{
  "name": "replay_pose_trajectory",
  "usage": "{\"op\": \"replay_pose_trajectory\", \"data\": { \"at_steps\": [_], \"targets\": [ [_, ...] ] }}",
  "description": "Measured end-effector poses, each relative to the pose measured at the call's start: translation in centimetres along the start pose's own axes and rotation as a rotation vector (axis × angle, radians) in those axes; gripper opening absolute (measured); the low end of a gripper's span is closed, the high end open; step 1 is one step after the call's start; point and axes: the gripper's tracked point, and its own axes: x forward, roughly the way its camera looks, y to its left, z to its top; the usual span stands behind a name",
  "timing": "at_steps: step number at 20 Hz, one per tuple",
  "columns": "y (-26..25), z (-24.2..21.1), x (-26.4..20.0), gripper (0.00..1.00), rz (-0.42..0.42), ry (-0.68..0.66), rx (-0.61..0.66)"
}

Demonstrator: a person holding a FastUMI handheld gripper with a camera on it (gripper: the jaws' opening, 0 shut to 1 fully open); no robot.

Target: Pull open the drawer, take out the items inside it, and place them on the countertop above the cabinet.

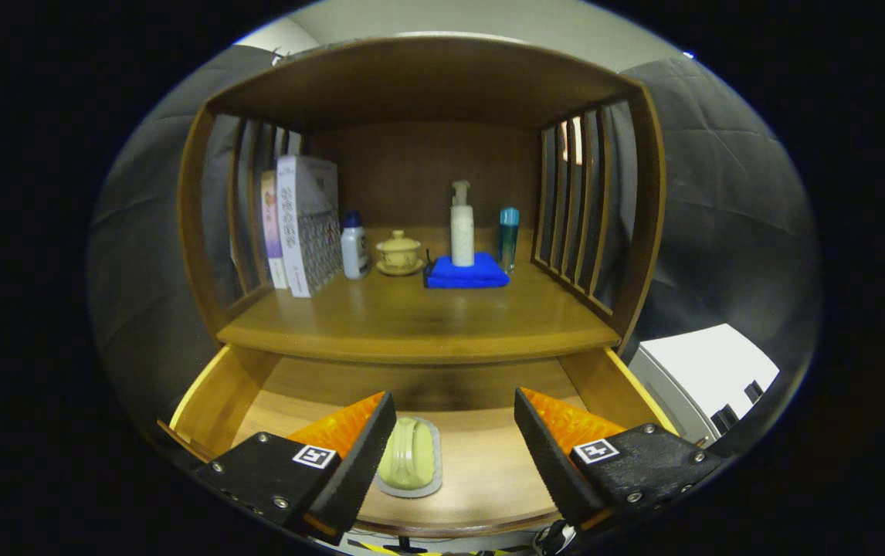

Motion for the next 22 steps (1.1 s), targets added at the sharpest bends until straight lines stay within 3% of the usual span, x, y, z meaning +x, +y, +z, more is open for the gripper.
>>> {"op": "replay_pose_trajectory", "data": {
  "at_steps": [7,15,17,19,22],
  "targets": [
    [1.3,-3.1,4.0,0.96,-0.04,0.198,-0.016],
    [3.1,-7.6,5.6,0.95,-0.007,0.396,-0.027],
    [3.5,-8.2,5.8,0.9,-0.003,0.407,-0.043],
    [3.4,-9.1,5.6,0.79,-0.008,0.428,-0.067],
    [4.8,-10.2,5.3,0.51,0.053,0.449,-0.039]
  ]
}}
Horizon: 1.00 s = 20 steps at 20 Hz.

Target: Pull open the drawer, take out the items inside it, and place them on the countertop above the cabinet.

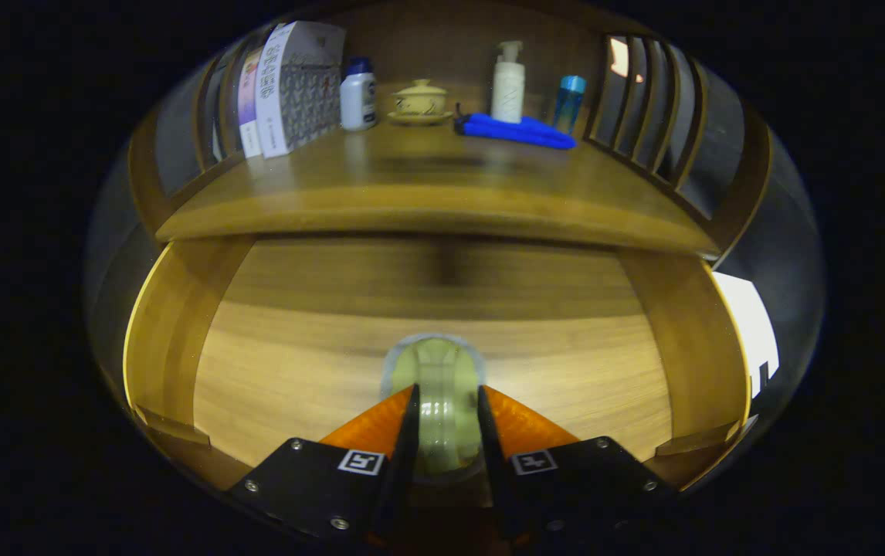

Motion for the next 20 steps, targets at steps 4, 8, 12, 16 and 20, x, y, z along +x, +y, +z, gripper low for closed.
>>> {"op": "replay_pose_trajectory", "data": {
  "at_steps": [4,8,12,16,20],
  "targets": [
    [-0.2,0.1,-0.1,0.22,-0.007,-0.026,0.021],
    [-1.2,0.7,-1.8,0.12,-0.002,-0.112,0.084],
    [-3.3,2.7,-4.4,0.11,-0.008,-0.229,0.117],
    [-5.3,3.6,-7.3,0.11,-0.041,-0.283,0.139],
    [-6.0,6.7,-10.4,0.11,-0.04,-0.383,0.158]
  ]
}}
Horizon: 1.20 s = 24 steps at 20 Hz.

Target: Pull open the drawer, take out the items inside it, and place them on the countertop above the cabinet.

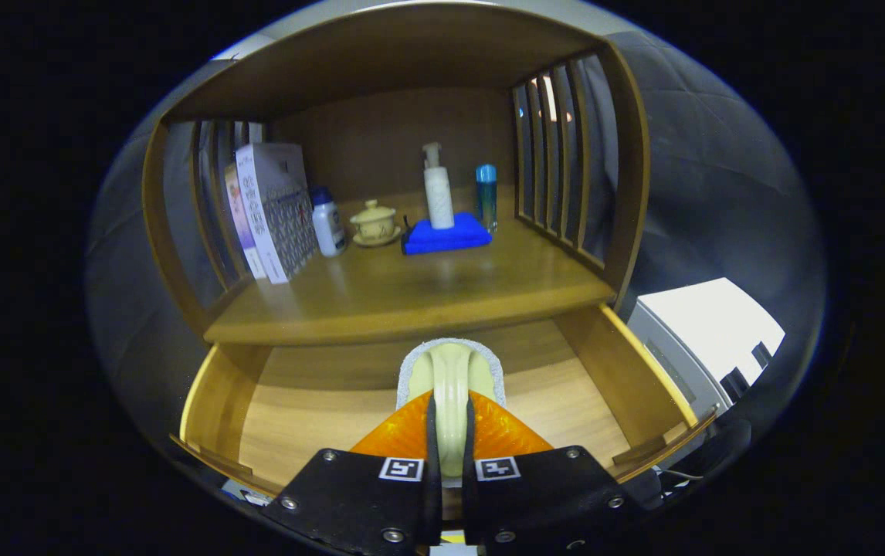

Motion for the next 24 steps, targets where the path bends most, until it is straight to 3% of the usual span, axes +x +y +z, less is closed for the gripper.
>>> {"op": "replay_pose_trajectory", "data": {
  "at_steps": [9,19,24],
  "targets": [
    [2.3,9.4,1.9,0.11,0.024,-0.22,-0.08],
    [7.9,11.1,12.9,0.13,0.123,-0.193,-0.132],
    [8.8,11.6,15.1,0.17,0.147,-0.193,-0.077]
  ]
}}
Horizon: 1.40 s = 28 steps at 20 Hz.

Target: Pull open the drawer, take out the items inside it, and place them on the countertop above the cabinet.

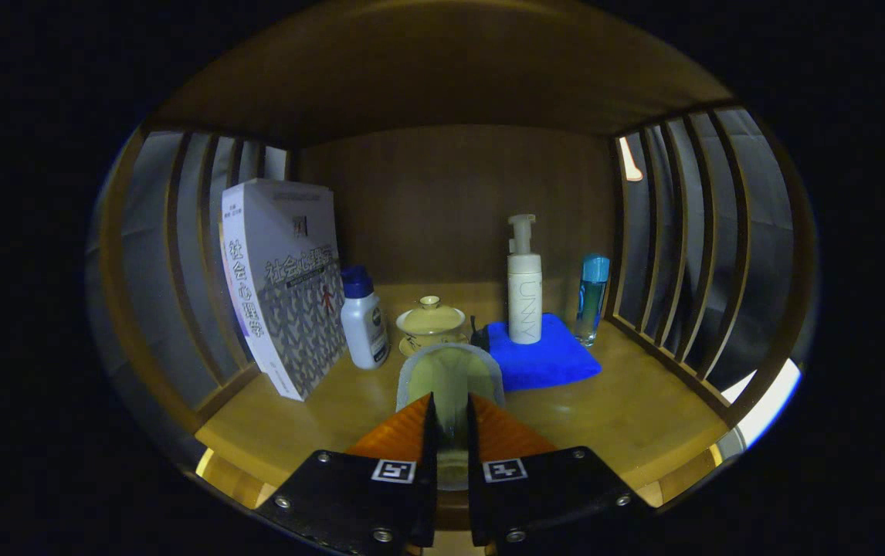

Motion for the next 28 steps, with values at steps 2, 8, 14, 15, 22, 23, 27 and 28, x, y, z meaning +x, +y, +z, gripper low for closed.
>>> {"op": "replay_pose_trajectory", "data": {
  "at_steps": [2,8,14,15,22,23,27,28],
  "targets": [
    [-0.4,-0.2,0.6,0.21,-0.004,0.004,0.016],
    [-0.3,-0.2,-0.6,0.55,0.036,-0.071,0.065],
    [-0.7,4.6,-11.3,0.95,0.074,-0.364,0.056],
    [-0.9,4.5,-13.5,0.95,0.082,-0.413,0.046],
    [-1.4,-2.2,-25.4,0.95,0.106,-0.457,0.052],
    [-1.1,-3.3,-25.7,0.95,0.113,-0.441,0.045],
    [-0.1,-8.8,-27.1,0.95,0.112,-0.361,-0.016],
    [0.5,-9.9,-27.7,0.95,0.132,-0.352,-0.019]
  ]
}}
